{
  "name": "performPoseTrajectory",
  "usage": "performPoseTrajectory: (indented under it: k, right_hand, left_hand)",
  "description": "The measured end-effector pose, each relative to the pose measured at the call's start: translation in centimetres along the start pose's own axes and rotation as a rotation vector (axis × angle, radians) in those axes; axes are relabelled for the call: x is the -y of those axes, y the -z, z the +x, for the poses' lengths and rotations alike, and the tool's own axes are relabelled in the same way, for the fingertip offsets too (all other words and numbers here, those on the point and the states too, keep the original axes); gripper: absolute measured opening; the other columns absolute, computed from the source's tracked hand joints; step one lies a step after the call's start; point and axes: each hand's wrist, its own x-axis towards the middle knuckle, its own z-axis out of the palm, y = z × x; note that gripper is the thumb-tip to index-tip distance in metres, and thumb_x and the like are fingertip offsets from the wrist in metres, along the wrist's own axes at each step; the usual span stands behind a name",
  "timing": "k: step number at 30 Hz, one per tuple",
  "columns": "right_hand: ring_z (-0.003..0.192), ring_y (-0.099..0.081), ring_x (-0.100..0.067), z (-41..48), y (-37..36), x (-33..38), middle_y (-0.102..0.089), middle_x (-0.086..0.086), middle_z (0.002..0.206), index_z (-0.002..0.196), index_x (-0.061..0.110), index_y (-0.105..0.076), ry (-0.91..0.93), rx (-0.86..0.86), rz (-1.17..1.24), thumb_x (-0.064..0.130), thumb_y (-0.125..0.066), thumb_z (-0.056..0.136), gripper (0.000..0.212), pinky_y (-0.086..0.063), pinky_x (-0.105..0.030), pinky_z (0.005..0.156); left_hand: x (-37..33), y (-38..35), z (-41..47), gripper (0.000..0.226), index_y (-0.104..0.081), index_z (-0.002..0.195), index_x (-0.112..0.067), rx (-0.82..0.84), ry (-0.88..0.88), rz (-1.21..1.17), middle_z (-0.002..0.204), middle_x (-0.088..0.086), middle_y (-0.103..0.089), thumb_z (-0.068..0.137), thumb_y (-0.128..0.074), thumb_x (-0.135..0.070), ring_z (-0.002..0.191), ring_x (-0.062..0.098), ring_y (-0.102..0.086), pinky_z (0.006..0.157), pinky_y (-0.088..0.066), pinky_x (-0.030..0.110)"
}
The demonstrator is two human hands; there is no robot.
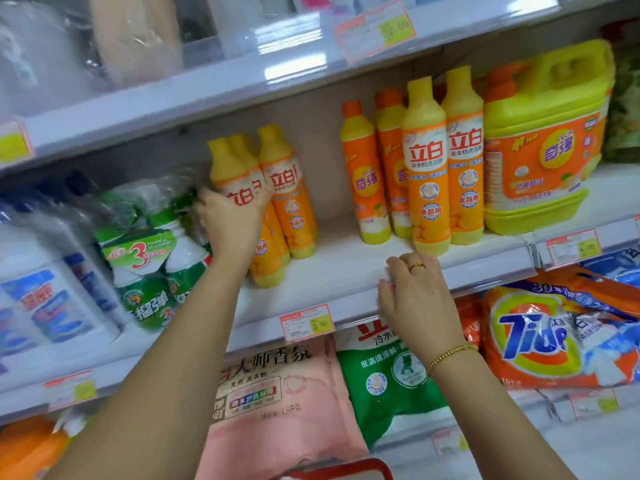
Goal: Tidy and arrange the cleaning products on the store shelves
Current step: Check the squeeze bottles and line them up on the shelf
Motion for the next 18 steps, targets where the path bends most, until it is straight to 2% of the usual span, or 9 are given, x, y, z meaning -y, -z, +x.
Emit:
performPoseTrajectory:
  k: [2, 3, 5, 8, 11, 13, 15, 18]
  right_hand:
    - [0.090, -0.056, -0.034, 0.1, -0.2, 0.4, -0.063, -0.014, 0.087, 0.092, 0.004, -0.064, -0.007, 0.039, -0.045, 0.024, -0.043, 0.085, 0.030, -0.048, -0.047, 0.086]
    - [0.091, -0.056, -0.034, 0.1, -0.3, 0.7, -0.063, -0.014, 0.088, 0.092, 0.004, -0.064, -0.010, 0.044, -0.049, 0.020, -0.050, 0.084, 0.023, -0.046, -0.048, 0.088]
    - [0.096, -0.057, -0.035, -0.1, -0.2, 1.5, -0.065, -0.016, 0.094, 0.095, 0.004, -0.066, -0.008, 0.045, -0.017, 0.013, -0.063, 0.077, 0.021, -0.047, -0.048, 0.090]
    - [0.100, -0.061, -0.037, -0.7, 0.4, 3.1, -0.064, -0.021, 0.108, 0.105, 0.002, -0.065, 0.054, -0.002, 0.072, 0.008, -0.075, 0.069, 0.037, -0.053, -0.046, 0.083]
    - [0.111, -0.058, -0.030, -1.1, 1.9, 4.9, -0.050, -0.013, 0.136, 0.127, 0.011, -0.054, 0.161, -0.031, 0.184, 0.018, -0.063, 0.086, 0.043, -0.053, -0.038, 0.073]
    - [0.109, -0.058, -0.027, -1.3, 2.8, 5.7, -0.044, -0.006, 0.141, 0.135, 0.015, -0.046, 0.244, -0.028, 0.226, 0.026, -0.060, 0.090, 0.048, -0.049, -0.034, 0.070]
    - [0.104, -0.060, -0.024, -1.6, 3.5, 6.4, -0.045, -0.002, 0.139, 0.136, 0.019, -0.044, 0.318, -0.033, 0.286, 0.030, -0.065, 0.086, 0.055, -0.048, -0.033, 0.068]
    - [0.113, -0.055, -0.017, -2.4, 4.0, 7.4, -0.041, 0.006, 0.142, 0.141, 0.026, -0.038, 0.391, 0.012, 0.405, 0.034, -0.072, 0.081, 0.070, -0.049, -0.031, 0.077]
  left_hand:
    - [0.5, 0.4, 0.3, 0.073, -0.048, 0.124, -0.006, 0.111, 0.044, -0.031, 0.122, 0.011, -0.059, 0.075, -0.073, -0.053, 0.110, 0.030, -0.058, 0.080, -0.044, 0.033]
    - [0.7, 0.5, 0.3, 0.065, -0.052, 0.120, -0.007, 0.127, 0.022, -0.011, 0.118, 0.011, -0.062, 0.076, -0.073, -0.051, 0.106, 0.030, -0.061, 0.077, -0.045, 0.033]
    - [1.0, 1.0, 0.4, 0.057, -0.054, 0.117, -0.008, 0.126, -0.012, 0.040, 0.116, 0.012, -0.064, 0.077, -0.076, -0.042, 0.104, 0.032, -0.063, 0.081, -0.051, 0.039]
    - [1.4, 2.5, 0.1, 0.056, -0.051, 0.115, -0.011, 0.174, -0.077, 0.028, 0.117, 0.008, -0.064, 0.072, -0.083, -0.028, 0.105, 0.027, -0.063, 0.088, -0.053, 0.042]
    - [1.8, 5.2, -3.0, 0.053, -0.046, 0.109, -0.022, 0.286, -0.259, -0.039, 0.108, -0.006, -0.060, 0.071, -0.083, -0.015, 0.095, 0.006, -0.061, 0.079, -0.049, 0.021]
    - [2.2, 7.4, -5.4, 0.057, -0.047, 0.108, -0.031, 0.316, -0.347, -0.079, 0.103, -0.018, -0.059, 0.069, -0.085, -0.017, 0.091, -0.009, -0.058, 0.075, -0.047, 0.011]
    - [2.5, 9.9, -7.3, 0.059, -0.048, 0.105, -0.040, 0.284, -0.418, -0.110, 0.103, -0.024, -0.060, 0.067, -0.087, -0.019, 0.094, -0.008, -0.058, 0.080, -0.049, 0.016]
    - [1.8, 13.7, -9.4, 0.061, -0.050, 0.105, -0.041, 0.242, -0.448, -0.177, 0.108, -0.017, -0.061, 0.064, -0.089, -0.017, 0.100, 0.001, -0.060, 0.081, -0.049, 0.014]
